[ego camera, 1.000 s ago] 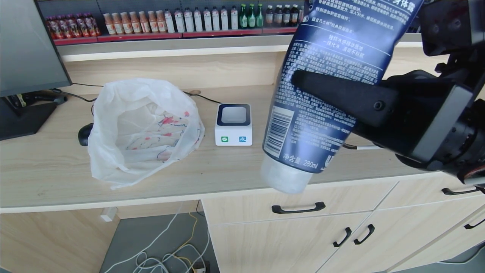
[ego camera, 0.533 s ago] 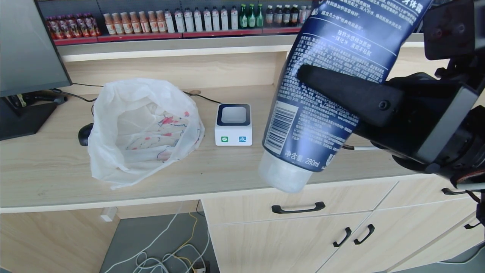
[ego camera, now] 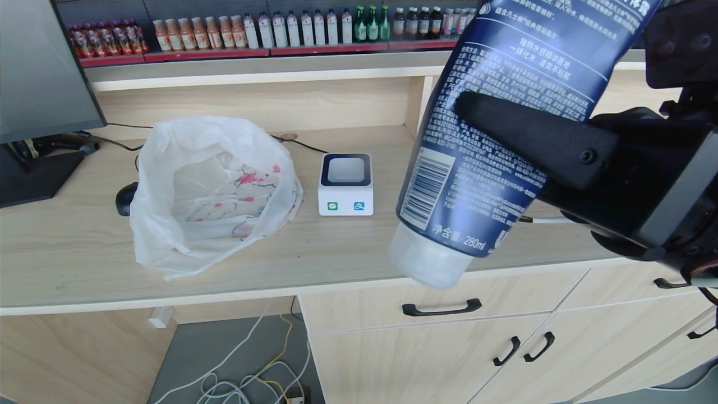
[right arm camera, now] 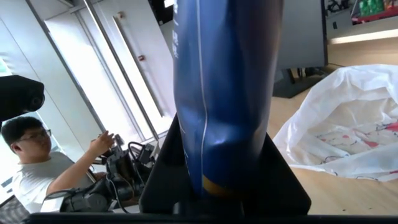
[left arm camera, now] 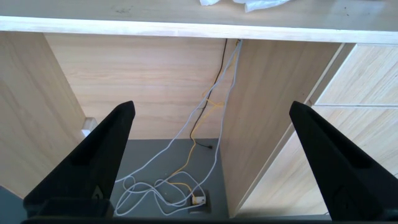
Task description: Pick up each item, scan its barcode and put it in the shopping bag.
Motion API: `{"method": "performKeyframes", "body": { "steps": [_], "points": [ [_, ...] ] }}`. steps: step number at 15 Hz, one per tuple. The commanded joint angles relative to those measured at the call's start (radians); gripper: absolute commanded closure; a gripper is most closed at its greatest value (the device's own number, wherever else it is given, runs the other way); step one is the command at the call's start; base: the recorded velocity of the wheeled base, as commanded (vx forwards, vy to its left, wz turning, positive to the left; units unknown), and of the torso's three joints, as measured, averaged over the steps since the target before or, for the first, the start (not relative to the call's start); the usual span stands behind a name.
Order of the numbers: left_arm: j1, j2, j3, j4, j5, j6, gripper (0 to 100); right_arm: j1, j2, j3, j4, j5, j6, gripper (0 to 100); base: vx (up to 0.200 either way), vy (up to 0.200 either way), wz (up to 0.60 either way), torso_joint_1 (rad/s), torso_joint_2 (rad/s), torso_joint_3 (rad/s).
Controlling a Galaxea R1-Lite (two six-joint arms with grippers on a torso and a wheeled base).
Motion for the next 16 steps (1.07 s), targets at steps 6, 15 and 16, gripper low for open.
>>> {"method": "performKeyframes", "body": {
  "steps": [6,15,16],
  "points": [
    [0.0,0.0,0.0,0.0,0.0,0.0,0,0.024,-0.033,0.027,0.0,0.002,-0.004,100,0.0,0.0,0.0,0.0,0.0,0.0],
    [0.0,0.0,0.0,0.002,0.0,0.0,0,0.037,-0.041,0.059,-0.003,-0.01,-0.048,100,0.0,0.0,0.0,0.0,0.0,0.0],
    [0.0,0.0,0.0,0.0,0.0,0.0,0,0.035,-0.041,0.068,-0.001,-0.012,-0.082,100,0.0,0.0,0.0,0.0,0.0,0.0]
  ]
}}
